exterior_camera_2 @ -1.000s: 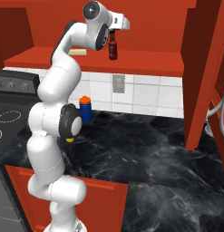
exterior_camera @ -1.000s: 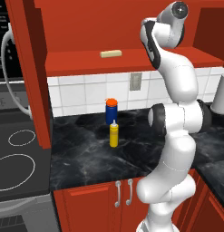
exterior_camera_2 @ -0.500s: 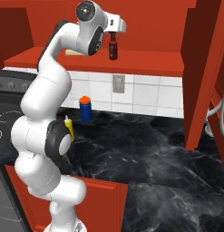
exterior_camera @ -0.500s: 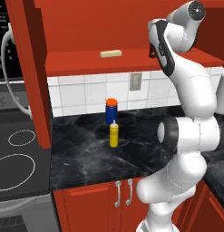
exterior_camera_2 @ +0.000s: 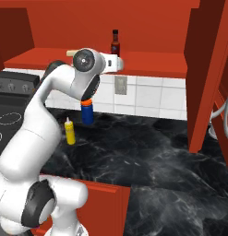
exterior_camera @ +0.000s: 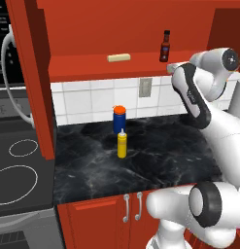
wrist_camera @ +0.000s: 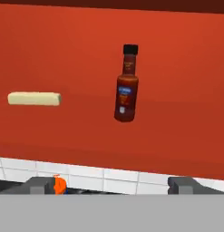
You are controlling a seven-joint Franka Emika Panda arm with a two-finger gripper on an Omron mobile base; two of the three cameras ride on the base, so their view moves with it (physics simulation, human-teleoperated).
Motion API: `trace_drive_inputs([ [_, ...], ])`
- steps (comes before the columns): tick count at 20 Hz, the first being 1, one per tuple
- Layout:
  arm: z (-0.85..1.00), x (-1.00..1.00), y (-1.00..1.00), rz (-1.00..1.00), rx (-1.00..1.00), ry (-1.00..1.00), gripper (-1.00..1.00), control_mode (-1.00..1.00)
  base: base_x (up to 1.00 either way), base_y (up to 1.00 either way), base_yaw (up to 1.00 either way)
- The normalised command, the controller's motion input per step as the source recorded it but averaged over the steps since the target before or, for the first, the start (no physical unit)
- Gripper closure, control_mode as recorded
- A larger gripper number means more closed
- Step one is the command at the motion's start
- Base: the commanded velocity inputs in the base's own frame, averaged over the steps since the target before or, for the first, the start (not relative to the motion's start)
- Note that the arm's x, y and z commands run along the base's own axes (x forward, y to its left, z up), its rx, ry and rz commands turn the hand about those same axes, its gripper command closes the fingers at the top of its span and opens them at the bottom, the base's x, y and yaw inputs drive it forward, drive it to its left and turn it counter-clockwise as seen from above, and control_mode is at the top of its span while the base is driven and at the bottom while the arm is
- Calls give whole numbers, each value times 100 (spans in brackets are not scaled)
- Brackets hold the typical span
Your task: Pick the condiment bottle and mustard from the counter and place them in the cabinet.
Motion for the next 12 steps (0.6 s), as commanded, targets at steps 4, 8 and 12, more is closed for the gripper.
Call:
trace_drive_inputs([
  [4, -100, -100, 0, 10, -8, 2, -100, -100, 0, 0, 0],
  [8, -100, -100, 14, 11, -6, 1, -100, -100, 0, 0, 0],
  [12, -97, -61, 33, 11, 0, 0, -100, -100, 0, 0, 0],
])
